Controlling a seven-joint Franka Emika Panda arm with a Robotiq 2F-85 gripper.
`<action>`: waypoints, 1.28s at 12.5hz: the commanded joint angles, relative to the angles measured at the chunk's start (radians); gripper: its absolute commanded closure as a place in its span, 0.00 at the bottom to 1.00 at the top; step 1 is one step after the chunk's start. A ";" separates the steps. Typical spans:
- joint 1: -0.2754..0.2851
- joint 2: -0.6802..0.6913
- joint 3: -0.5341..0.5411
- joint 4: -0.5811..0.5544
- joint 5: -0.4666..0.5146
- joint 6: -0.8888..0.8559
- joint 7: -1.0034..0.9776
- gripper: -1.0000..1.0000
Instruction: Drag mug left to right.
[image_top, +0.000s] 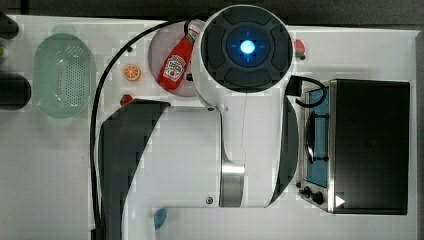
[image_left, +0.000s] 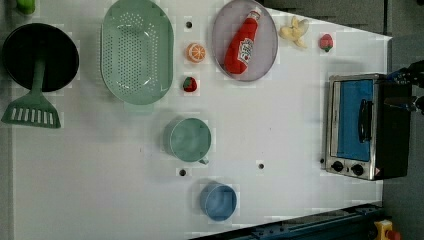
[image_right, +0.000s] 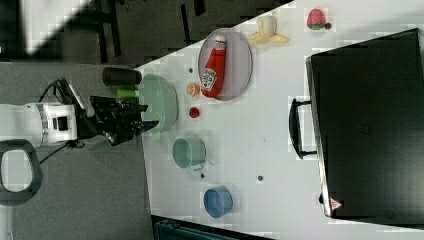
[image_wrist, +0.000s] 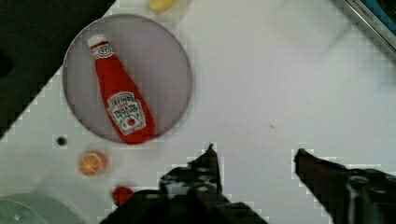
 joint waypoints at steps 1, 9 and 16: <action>-0.105 -0.259 0.062 -0.216 0.018 -0.113 -0.030 0.21; -0.030 -0.180 0.256 -0.218 0.020 -0.094 -0.032 0.00; -0.002 -0.017 0.481 -0.320 0.018 0.104 -0.049 0.00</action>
